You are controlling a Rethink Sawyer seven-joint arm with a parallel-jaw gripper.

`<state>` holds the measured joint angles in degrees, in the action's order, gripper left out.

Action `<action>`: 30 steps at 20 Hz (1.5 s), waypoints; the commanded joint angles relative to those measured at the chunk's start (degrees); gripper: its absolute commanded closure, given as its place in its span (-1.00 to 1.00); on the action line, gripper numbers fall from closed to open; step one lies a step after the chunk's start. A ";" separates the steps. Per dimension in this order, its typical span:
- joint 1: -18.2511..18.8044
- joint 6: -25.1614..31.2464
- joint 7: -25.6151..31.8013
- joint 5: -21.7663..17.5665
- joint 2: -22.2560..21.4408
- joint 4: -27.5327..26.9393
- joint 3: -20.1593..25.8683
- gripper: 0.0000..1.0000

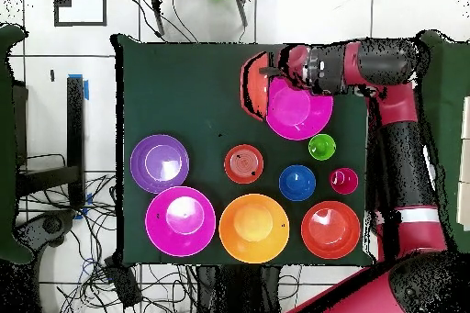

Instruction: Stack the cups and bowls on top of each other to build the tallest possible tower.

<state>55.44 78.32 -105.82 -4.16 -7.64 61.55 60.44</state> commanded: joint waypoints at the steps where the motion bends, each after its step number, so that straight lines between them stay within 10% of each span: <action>1: -2.35 7.72 8.49 -0.61 -0.63 -5.03 -4.03 1.00; 15: -0.81 6.01 6.39 -0.18 -3.05 -0.25 -3.19 1.00; 30: 3.47 -9.74 -0.34 1.03 -9.95 19.83 0.54 1.00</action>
<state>59.48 74.73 -105.82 -3.97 -14.63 72.17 60.87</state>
